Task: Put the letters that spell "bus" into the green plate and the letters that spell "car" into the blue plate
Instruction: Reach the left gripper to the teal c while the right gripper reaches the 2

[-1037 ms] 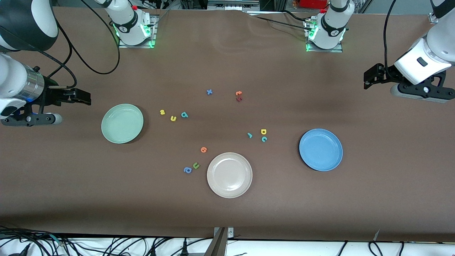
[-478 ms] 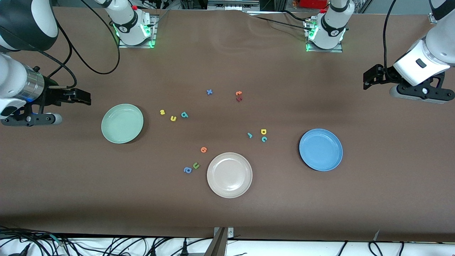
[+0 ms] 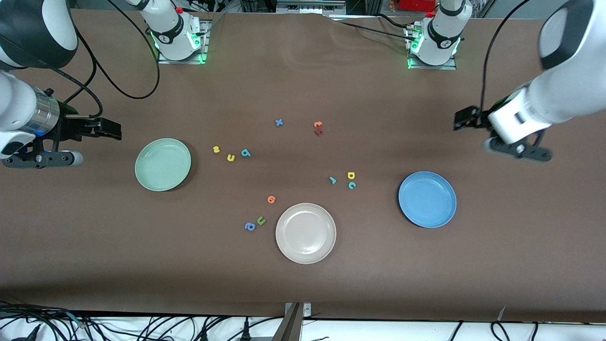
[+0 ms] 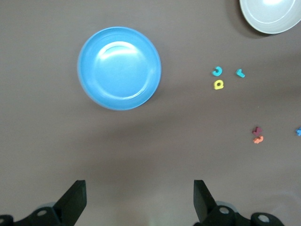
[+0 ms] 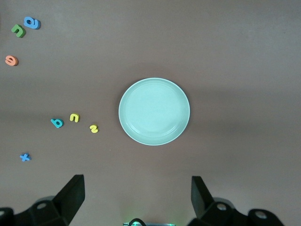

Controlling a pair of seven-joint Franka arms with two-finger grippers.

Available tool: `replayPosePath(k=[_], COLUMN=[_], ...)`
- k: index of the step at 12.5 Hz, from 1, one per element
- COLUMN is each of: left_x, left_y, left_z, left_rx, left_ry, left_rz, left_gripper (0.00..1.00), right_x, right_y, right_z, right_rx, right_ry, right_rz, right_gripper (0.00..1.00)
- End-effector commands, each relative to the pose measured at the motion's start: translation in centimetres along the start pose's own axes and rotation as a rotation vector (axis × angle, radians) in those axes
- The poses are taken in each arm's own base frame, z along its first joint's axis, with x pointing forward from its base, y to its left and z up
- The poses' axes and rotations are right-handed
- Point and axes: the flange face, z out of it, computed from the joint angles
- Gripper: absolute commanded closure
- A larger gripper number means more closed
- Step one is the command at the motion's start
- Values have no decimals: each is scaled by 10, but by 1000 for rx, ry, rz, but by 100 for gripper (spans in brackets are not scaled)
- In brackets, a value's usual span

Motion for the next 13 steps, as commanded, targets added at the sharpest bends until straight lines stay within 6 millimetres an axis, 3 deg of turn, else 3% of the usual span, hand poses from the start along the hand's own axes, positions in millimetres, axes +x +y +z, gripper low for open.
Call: replayPosePath(k=[1, 4, 7, 9, 11, 13], left_x=[48, 83, 104, 105, 107, 113], left_y=[49, 104, 138, 168, 182, 185], left_z=[54, 122, 182, 241, 279, 297], left_rx=[-5, 0, 2, 0, 10, 10], left_ry=[19, 52, 84, 69, 92, 125], left_rz=[93, 171, 219, 255, 280, 285], left_gripper=[0, 0, 0, 1, 2, 4], right_x=[-6, -1, 7, 9, 5, -6], right_y=[-19, -67, -110, -133, -141, -144], right_z=[1, 19, 53, 98, 145, 204], right_rx=[-9, -27, -29, -29, -23, -23], right_ry=[-9, -27, -10, 12, 20, 16], right_rz=[-8, 83, 132, 180, 177, 166], right_gripper=[0, 0, 1, 1, 1, 2])
